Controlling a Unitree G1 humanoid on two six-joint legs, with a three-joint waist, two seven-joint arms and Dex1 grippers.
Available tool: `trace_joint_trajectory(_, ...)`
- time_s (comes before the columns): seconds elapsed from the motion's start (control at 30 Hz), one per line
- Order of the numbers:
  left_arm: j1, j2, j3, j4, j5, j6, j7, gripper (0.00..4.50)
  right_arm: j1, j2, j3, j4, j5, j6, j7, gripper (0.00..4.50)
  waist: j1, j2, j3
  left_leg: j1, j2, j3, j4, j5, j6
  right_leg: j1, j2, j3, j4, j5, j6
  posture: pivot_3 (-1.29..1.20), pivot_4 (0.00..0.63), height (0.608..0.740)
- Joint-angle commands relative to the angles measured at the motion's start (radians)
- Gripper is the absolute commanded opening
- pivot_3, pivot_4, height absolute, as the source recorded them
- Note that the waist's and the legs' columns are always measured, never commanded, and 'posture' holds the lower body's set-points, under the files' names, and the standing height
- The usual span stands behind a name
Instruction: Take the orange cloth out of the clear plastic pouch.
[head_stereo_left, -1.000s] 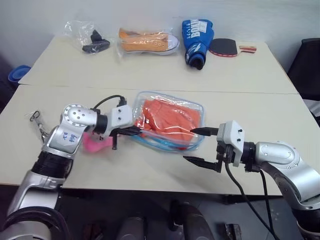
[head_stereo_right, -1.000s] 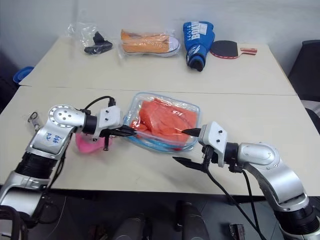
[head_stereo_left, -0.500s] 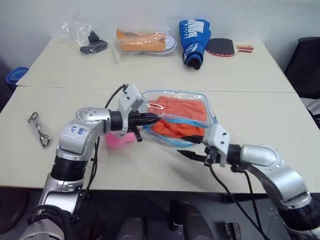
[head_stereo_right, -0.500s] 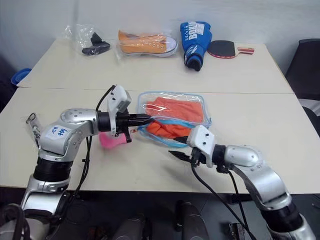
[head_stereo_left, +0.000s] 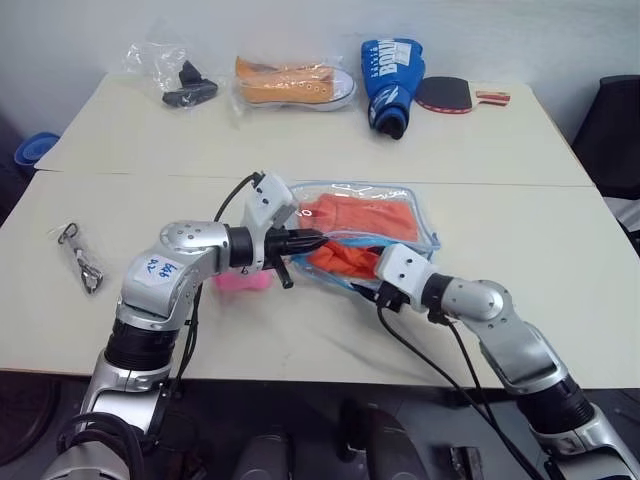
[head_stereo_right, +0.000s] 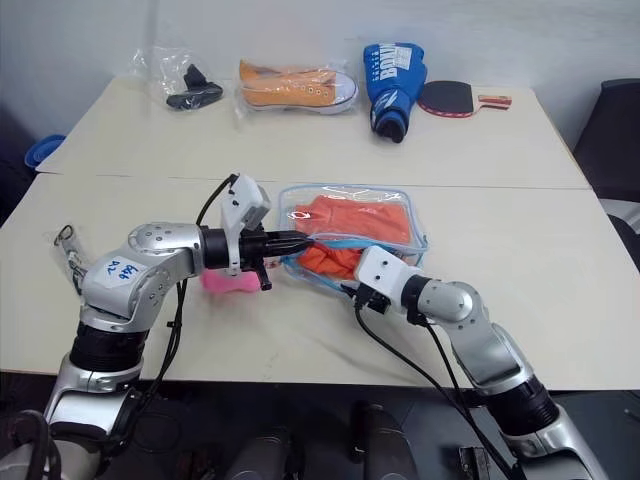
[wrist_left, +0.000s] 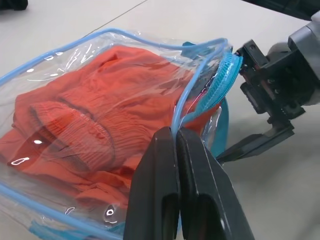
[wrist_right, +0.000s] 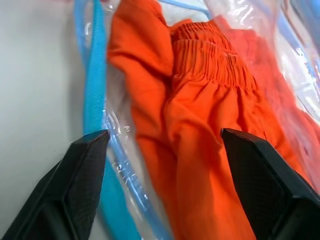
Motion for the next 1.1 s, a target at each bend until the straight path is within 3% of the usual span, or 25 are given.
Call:
trace_joint_trajectory(0.03, -0.014, -0.008, -0.001, -0.043, -0.023, -0.009, 0.008, 0.0, -0.032, 0.039, 0.008, 0.011, -0.04, -0.013, -0.036, 3.58, -0.002, 0.0, 0.0, 0.0, 0.0, 0.0, 0.0, 0.0, 0.0, 0.0, 0.0, 0.0, 0.0, 0.0, 0.0, 0.0, 0.15, 0.74)
trace_joint_trajectory(0.5, -0.022, -0.028, -0.01, -0.046, -0.039, -0.006, 0.034, 0.0, -0.062, 0.061, 0.08, 0.097, -0.221, -0.049, -0.059, 3.58, -0.003, 0.0, 0.0, 0.0, 0.0, 0.0, 0.0, 0.0, 0.0, 0.0, 0.0, 0.0, 0.0, 0.0, 0.0, 0.0, 0.15, 0.74)
trace_joint_trajectory(0.83, -0.044, -0.046, -0.012, -0.039, -0.04, -0.001, 0.049, 0.0, -0.138, 0.047, 0.175, 0.248, -0.524, 0.047, -0.162, 3.58, -0.004, 0.0, 0.0, 0.0, 0.0, 0.0, 0.0, 0.0, 0.0, 0.0, -0.001, 0.0, 0.0, 0.0, 0.0, 0.0, 0.15, 0.74)
trace_joint_trajectory(1.03, -0.049, -0.041, -0.009, -0.026, -0.037, -0.01, 0.046, 0.0, -0.111, 0.065, 0.155, 0.249, -0.519, 0.035, -0.146, 3.58, 0.002, 0.0, -0.001, 0.001, 0.0, -0.001, 0.0, 0.0, 0.0, 0.002, -0.001, 0.0, 0.0, 0.0, 0.0, 0.0, 0.15, 0.74)
trace_joint_trajectory(1.1, -0.047, -0.042, -0.01, -0.024, -0.035, -0.013, 0.047, 0.0, -0.105, 0.075, 0.152, 0.261, -0.509, 0.017, -0.146, 3.2, 0.002, 0.0, -0.002, 0.001, 0.0, -0.001, 0.0, 0.0, 0.0, 0.003, -0.001, 0.0, -0.001, 0.0, 0.0, 0.0, 0.15, 0.74)
